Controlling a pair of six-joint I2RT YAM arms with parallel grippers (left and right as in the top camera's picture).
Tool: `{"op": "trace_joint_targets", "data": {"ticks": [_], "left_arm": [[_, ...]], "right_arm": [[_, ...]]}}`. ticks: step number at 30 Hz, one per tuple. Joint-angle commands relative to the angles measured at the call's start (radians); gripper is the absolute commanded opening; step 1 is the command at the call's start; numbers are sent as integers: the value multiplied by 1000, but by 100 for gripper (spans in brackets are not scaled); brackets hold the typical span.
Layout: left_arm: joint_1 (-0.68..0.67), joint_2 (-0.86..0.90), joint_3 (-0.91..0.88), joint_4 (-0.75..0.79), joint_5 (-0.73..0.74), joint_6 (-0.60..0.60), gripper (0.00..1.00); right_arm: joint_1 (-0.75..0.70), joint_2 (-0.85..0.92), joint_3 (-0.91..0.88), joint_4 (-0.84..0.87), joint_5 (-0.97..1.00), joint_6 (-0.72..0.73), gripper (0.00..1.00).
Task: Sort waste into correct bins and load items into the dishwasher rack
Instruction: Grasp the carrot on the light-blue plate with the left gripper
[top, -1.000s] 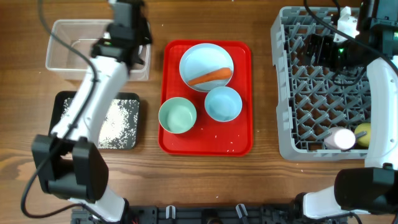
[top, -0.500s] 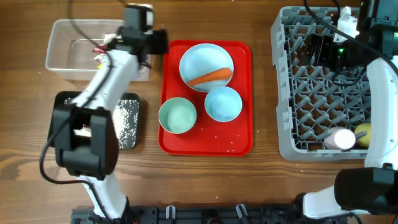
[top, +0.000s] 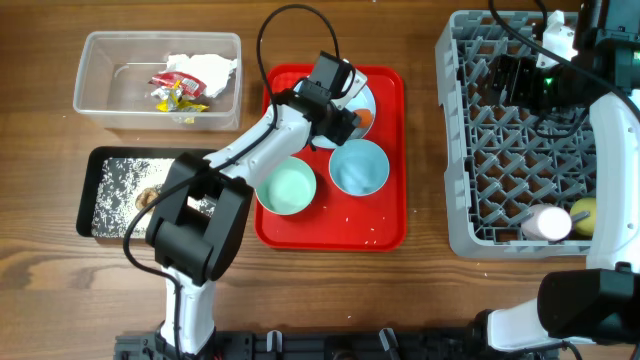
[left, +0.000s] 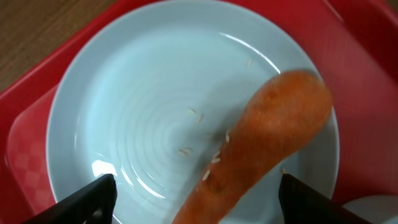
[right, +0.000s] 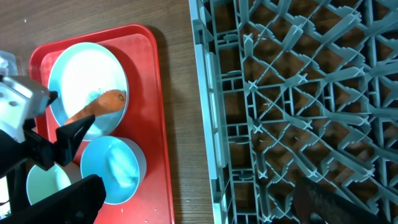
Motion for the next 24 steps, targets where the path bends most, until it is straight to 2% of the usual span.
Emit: {"op": "trace_joint_targets", "data": {"ticks": [1,5,7,9,10,11,13,15,17,21,24], "left_arm": [[0,48,6,-29,31,40,83],[0,84,5,-40,38,61,79],[0,86,5,-38,38,61,71],[0,90,5,-27,37,61,55],[1,97,5,-16,34,57,33],[1,97,5,-14,34,56,21],[1,97,5,-13,34,56,21],[1,97,5,-22,34,55,26],[1,92,5,-39,24,3,31],[1,83,6,-93,-8,-106,25],[1,62,12,-133,-14,-155,15]], "right_arm": [[2,9,-5,-1,2,12,100],[2,9,-5,-2,2,11,99],[2,9,-5,-1,2,12,100],[2,9,-5,-1,2,11,100],[2,9,-5,-2,2,11,100],[2,9,-5,-4,3,11,99],[2,9,-5,-9,3,8,99],[2,9,-5,-8,3,4,100],[2,9,-5,-6,3,4,100],[2,9,-5,0,3,4,100],[2,9,-5,6,2,5,100]]}}
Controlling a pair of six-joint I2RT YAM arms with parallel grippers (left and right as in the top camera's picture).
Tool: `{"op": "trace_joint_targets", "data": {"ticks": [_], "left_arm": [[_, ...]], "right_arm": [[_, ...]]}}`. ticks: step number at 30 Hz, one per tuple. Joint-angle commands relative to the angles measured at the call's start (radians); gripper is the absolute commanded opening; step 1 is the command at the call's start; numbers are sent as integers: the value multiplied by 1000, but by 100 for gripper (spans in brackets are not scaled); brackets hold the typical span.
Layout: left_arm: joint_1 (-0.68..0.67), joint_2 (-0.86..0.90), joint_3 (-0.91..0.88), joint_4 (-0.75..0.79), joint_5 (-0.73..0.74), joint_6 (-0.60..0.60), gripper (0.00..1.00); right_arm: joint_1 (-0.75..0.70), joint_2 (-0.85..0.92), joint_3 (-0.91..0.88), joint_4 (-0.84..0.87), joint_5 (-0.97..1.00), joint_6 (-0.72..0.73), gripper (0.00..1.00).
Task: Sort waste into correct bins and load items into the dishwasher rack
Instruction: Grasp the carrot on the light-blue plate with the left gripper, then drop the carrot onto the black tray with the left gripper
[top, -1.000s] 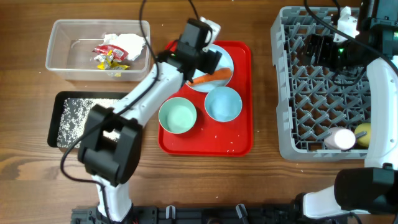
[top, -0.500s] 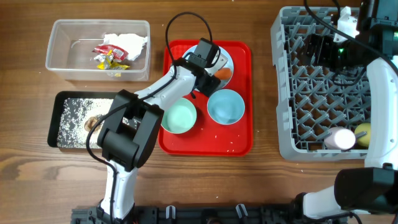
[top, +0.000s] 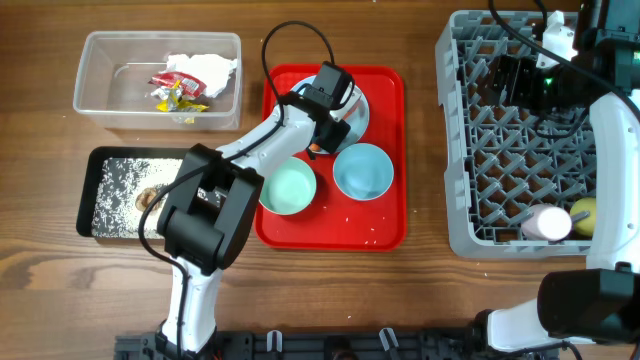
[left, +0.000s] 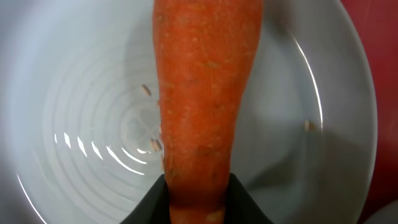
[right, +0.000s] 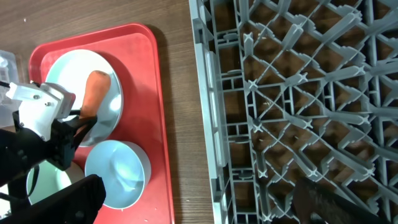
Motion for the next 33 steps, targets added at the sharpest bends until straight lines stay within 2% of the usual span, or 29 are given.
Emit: {"op": "trace_joint_targets", "data": {"ticks": [1,7,10,14,18,20,23,29,31,33], "left_arm": [[0,-21,0,-42,-26,-83,12],[0,-145,23,-45,-26,-83,8],[1,-224,23,-57,-64,-130,5],[13,-348,23,-161,-138,-194,5],[89,-432,23,-367,-170,-296,4],[175,-438,23,-495,-172,-350,4],[305,-435,22,-601,-172,-382,4],[663,-435,19,-807,-171,-425,4],[752,-435,-14,-840,-163,-476,4],[830,-435,-123,-825,-144,-528,4]], "right_arm": [[2,9,-5,9,2,5,100],[2,9,-5,8,2,13,99],[2,9,-5,7,2,12,100],[2,9,-5,6,3,11,100],[2,9,-5,6,3,11,100],[2,9,-5,6,2,12,99],[2,9,-5,5,2,11,100],[2,9,-5,10,3,11,100],[2,9,-5,16,2,12,100],[2,9,-5,24,2,12,99]]}}
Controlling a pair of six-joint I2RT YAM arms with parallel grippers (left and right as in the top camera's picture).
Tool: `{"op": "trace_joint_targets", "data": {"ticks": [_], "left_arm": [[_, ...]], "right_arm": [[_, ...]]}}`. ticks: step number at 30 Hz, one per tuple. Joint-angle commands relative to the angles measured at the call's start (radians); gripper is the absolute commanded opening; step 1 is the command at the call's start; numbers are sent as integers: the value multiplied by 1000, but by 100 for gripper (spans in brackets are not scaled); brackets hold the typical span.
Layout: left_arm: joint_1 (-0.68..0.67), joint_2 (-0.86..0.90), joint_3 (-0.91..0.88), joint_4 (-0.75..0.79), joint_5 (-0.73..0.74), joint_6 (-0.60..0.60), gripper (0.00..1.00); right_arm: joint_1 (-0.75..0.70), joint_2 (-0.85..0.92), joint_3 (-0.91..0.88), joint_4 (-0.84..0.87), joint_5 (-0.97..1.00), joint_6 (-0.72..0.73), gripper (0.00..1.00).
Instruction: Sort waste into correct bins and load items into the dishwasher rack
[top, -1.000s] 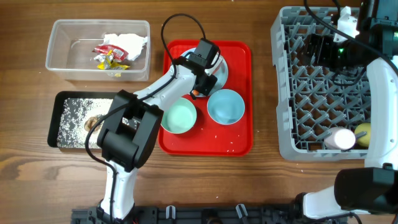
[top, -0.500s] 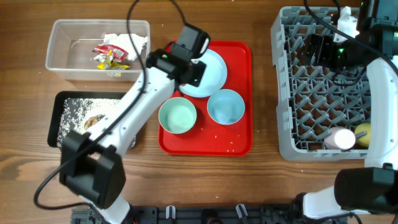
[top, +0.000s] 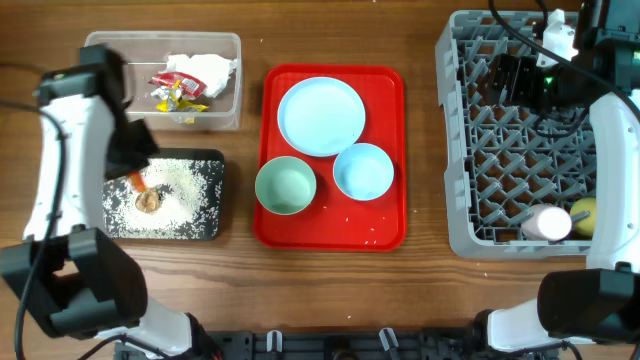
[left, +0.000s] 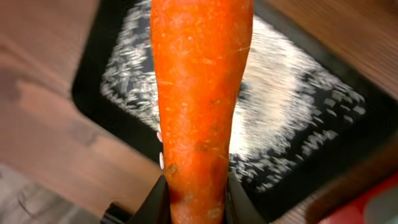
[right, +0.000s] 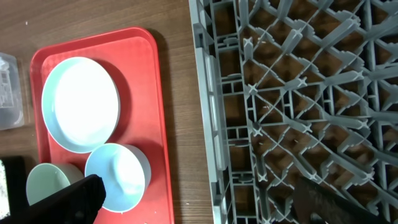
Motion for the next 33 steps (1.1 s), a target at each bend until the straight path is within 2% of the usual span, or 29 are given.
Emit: {"op": "trace_joint_targets", "data": {"ticks": [1,4,6,8,9,11,14,18,22,24,25,29,33], "left_arm": [[87,-18,-155,29,24,-92,4],[111,-18,-381,246,119,-92,4],[111,-18,-463,356,160,-93,4],[111,-18,-485,400,159,-110,4],[111,-18,-485,411,159,-110,18],[111,-18,-485,418,159,-110,38],[111,-19,-485,422,159,-110,54],[111,-21,-462,404,179,-98,57],[85,-87,-346,306,276,1,62],[37,-147,-300,311,321,43,64],[4,-178,-286,338,389,80,66],[-186,-242,-283,539,579,104,73],[-420,-222,-283,741,557,106,84]], "right_arm": [[2,9,-5,11,2,11,100],[2,9,-5,15,2,12,100],[2,9,-5,14,2,12,100],[2,9,-5,11,2,12,100],[2,9,-5,10,2,13,100],[2,9,-5,10,2,12,100],[2,9,-5,11,2,12,100],[2,9,-5,12,2,12,100],[2,9,-5,21,2,15,100],[2,9,-5,24,2,16,100],[2,9,-5,26,2,16,100],[2,9,-5,34,2,16,100],[2,9,-5,34,2,16,100]]}}
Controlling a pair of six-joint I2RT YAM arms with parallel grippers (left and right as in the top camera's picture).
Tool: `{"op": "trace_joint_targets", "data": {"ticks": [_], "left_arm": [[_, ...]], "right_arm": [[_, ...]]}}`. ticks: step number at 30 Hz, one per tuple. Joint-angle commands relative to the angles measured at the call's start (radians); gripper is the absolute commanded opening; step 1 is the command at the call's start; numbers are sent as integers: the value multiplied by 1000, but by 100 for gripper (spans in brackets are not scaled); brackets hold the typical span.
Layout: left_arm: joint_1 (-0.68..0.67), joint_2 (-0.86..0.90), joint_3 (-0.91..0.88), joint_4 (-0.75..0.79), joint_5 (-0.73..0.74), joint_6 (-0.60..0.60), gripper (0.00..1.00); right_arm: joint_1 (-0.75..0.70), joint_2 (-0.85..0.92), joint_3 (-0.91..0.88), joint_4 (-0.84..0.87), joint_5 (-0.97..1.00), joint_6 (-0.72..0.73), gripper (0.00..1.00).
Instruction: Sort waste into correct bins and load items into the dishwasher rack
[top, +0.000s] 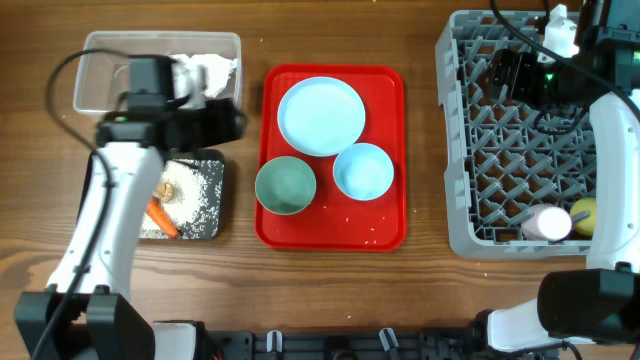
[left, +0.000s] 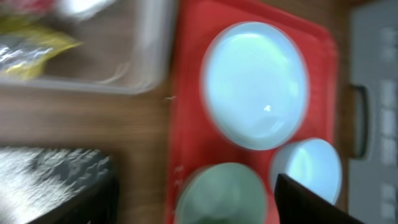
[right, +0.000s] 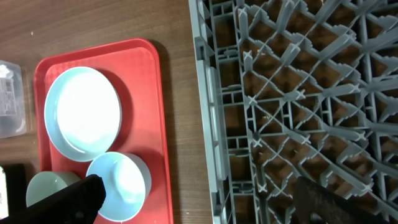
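Note:
An orange carrot lies in the black tray among white rice. My left gripper hangs open and empty between the clear bin and the red tray. In the left wrist view its fingers frame the pale blue plate, green bowl and blue bowl. My right gripper stands open over the grey dishwasher rack. The right wrist view shows the rack, plate and blue bowl.
The clear bin holds white paper and a red and yellow wrapper. A pinkish cup and a yellow item sit in the rack's near right corner. A few rice grains dot the red tray's front.
The left gripper was shut on the carrot over the black tray. Now the carrot lies in that tray, and the gripper is open further right beside the clear bin. The right arm has not moved.
First my left gripper was open over the carrot on the blue plate. Then it was shut on the carrot there. Later it held the carrot above the black tray. Now the carrot rests in that tray and the plate is bare.

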Motion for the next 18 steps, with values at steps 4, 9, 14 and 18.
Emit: {"op": "trace_joint_targets", "data": {"ticks": [4,9,14,18], "left_arm": [[-368,81,10,200,-198,22,91],[-465,199,10,212,-221,47,89],[-464,199,10,211,-224,46,89],[-463,200,10,211,-224,46,89]], "right_arm": [[2,9,-5,2,-13,11,100],[2,9,-5,2,-25,11,100],[2,14,-5,27,-110,11,100],[57,48,-19,43,-147,11,100]]}}
